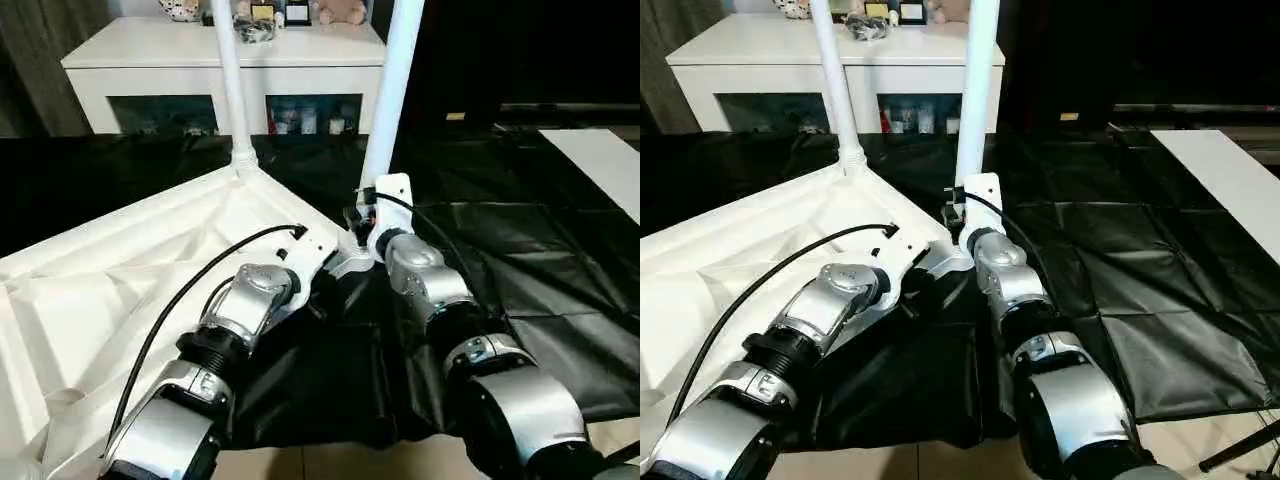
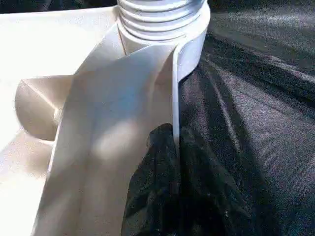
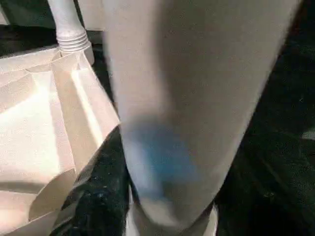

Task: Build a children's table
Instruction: Rotate leg to tighten

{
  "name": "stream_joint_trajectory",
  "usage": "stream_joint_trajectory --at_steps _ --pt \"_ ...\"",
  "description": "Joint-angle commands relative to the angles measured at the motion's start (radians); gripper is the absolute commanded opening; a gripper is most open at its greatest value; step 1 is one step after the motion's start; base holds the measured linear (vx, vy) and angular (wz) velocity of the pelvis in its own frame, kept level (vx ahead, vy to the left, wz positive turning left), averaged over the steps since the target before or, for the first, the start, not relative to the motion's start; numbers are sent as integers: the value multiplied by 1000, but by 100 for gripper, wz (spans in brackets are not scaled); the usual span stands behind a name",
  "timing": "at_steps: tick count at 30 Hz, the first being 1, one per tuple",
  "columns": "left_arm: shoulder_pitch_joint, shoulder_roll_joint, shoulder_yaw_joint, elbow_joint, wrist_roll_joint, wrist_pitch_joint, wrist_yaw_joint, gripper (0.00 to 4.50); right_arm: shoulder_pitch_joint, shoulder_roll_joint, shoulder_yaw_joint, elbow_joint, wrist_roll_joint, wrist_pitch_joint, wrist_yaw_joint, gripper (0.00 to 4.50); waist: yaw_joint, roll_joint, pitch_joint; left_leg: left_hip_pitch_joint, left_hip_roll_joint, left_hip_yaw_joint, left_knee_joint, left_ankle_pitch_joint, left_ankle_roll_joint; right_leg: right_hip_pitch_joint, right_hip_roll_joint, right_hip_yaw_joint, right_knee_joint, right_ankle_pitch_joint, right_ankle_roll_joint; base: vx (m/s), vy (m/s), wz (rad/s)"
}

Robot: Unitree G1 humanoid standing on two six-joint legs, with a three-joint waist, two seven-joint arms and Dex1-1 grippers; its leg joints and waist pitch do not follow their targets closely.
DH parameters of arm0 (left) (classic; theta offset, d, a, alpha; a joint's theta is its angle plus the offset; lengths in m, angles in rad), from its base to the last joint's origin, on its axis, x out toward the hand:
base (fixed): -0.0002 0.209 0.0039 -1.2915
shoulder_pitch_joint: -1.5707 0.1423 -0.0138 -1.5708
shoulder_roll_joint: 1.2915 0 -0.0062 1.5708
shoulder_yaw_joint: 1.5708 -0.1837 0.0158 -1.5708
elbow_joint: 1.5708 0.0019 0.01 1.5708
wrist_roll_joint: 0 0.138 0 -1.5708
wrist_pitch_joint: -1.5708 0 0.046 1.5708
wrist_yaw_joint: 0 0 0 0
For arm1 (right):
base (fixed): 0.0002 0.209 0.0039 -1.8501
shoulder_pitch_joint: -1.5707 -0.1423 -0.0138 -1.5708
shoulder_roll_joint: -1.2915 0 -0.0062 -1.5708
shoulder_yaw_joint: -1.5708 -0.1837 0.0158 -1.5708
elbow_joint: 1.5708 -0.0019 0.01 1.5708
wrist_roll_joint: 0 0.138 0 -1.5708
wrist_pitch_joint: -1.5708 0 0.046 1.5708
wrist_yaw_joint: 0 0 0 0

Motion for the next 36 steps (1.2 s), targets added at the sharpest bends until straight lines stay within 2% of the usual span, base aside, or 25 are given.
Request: stream_joint_trajectory --at_steps 1,2,3,4,5,6,7,8,10,12,13,14,15,16,17,18,19,21,23,24,26,28,31,33,36 --pt "-1 2 13 8 -6 -7 11 0 21 -5 -5 32 11 25 32 270 3 1 -33 13 71 -41 -104 -528 -18 -4 -95 46 -88 -466 -146 0 0 0" --pt "-2 4 13 11 -7 -10 10 0 14 -9 -5 20 13 18 49 289 3 -2 -37 4 72 -41 -104 -481 -11 6 -95 48 -79 -416 -160 0 0 0" --pt "-3 5 14 12 -7 -12 9 0 9 -13 -8 8 18 17 61 297 10 1 -39 -7 72 -34 -102 -397 7 12 -96 52 -73 -330 -187 0 0 0" --pt "-6 10 15 15 -7 -22 6 0 1 -22 -14 -24 27 17 101 305 14 2 -42 -8 73 -26 -97 -333 22 13 -99 54 -68 -265 -212 0 0 0" --pt "-7 11 16 17 -8 -25 5 0 1 -26 -13 -38 28 19 112 305 16 -1 -43 -18 72 -23 -94 -284 42 23 -99 52 -63 -237 -225 0 0 0" --pt "-9 16 17 21 -9 -36 2 0 2 -37 -10 -73 31 23 144 314 16 -1 -43 -18 72 -23 -94 -284 42 23 -99 52 -63 -237 -225 0 0 0" --pt "-10 21 18 23 -11 -50 -6 0 9 -49 -2 -115 35 34 181 325 22 -2 -41 -14 73 -19 -92 -280 64 17 -94 48 -68 -282 -220 0 0 0" --pt "-9 24 18 23 -13 -58 -13 0 20 -63 8 -159 38 45 215 339 27 -3 -42 -17 73 -19 -91 -271 68 20 -96 48 -69 -308 -209 0 0 0" --pt "-6 34 8 21 -12 -97 -43 0 43 -86 22 -228 45 68 270 346 33 -3 -44 -19 73 -19 -90 -239 73 21 -96 47 -69 -300 -202 0 0 0" --pt "0 42 3 15 -14 -97 -64 0 66 -108 33 -281 55 95 314 366 40 -4 -48 -12 74 -13 -85 -196 83 16 -95 49 -65 -253 -210 0 0 0" --pt "20 66 -12 -5 -21 -116 -129 0 130 -171 71 -408 77 157 433 382 47 -2 -47 -18 70 -11 -83 -153 103 26 -91 47 -62 -212 -216 0 0 0" --pt "32 83 -24 -17 -25 -136 -171 0 168 -215 102 -471 76 177 504 384 59 0 -52 -15 75 -11 -77 -107 121 29 -91 47 -54 -142 -220 53 -35 5" --pt "36 89 -29 -21 -25 -148 -186 0 179 -228 111 -488 75 180 523 389 63 -1 -54 -15 78 -12 -75 -83 129 30 -90 47 -47 -99 -228 69 -31 4" --pt "45 100 -34 -31 -28 -157 -209 0 200 -254 124 -513 80 185 568 399 62 6 -57 -17 79 -10 -72 -61 132 29 -89 48 -39 -54 -242 69 -31 4" --pt "50 108 -37 -38 -30 -162 -224 0 213 -271 132 -529 85 188 599 413 62 2 -60 -20 76 -8 -66 -37 143 31 -86 45 -31 15 -267 61 -25 1" --pt "50 108 -37 -38 -30 -162 -224 0 213 -271 132 -529 85 188 599 421 60 -2 -59 -24 72 -7 -65 -33 144 34 -85 45 -29 35 -275 0 0 0" --pt "71 133 -48 -64 -44 -200 -290 0 253 -319 149 -568 83 175 684 426 63 1 -61 -31 71 -8 -60 -35 147 40 -90 44 -23 58 -287 0 0 0" --pt "99 162 -57 -106 -70 -233 -378 0 301 -377 179 -619 73 154 781 432 66 4 -67 -25 77 -7 -54 -3 160 39 -86 42 -13 119 -300 0 0 0" --pt "122 190 -62 -146 -91 -249 -450 0 341 -424 204 -670 75 150 853 432 71 3 -68 -31 77 -6 -48 41 188 40 -82 39 -2 195 -310 0 0 0" --pt "133 208 -66 -168 -98 -257 -480 0 360 -446 213 -704 82 157 878 432 76 5 -67 -30 79 -6 -47 28 196 37 -82 37 -4 172 -311 0 0 0" --pt "159 239 -71 -218 -124 -250 -544 0 386 -469 226 -740 90 159 911 432 85 9 -63 -26 86 -4 -50 -12 185 32 -85 37 -10 88 -305 0 0 0" --pt "173 252 -72 -248 -145 -245 -583 0 391 -469 231 -735 87 148 921 432 85 11 -59 -26 87 -4 -54 -51 153 28 -84 36 -16 -2 -298 0 0 0" --pt "178 258 -68 -259 -143 -245 -578 0 398 -460 232 -735 87 142 932 432 82 10 -49 -15 86 -1 -63 -161 81 19 -82 40 -35 -170 -267 0 0 0" --pt "179 260 -65 -258 -140 -248 -577 0 402 -458 234 -734 88 139 937 432 81 7 -49 -17 83 -1 -64 -165 66 22 -84 41 -36 -201 -247 0 0 0" --pt "184 270 -64 -262 -136 -251 -582 0 410 -454 239 -726 87 131 951 432 81 9 -54 -22 82 0 -61 -129 70 25 -85 41 -29 -166 -238 0 0 0"
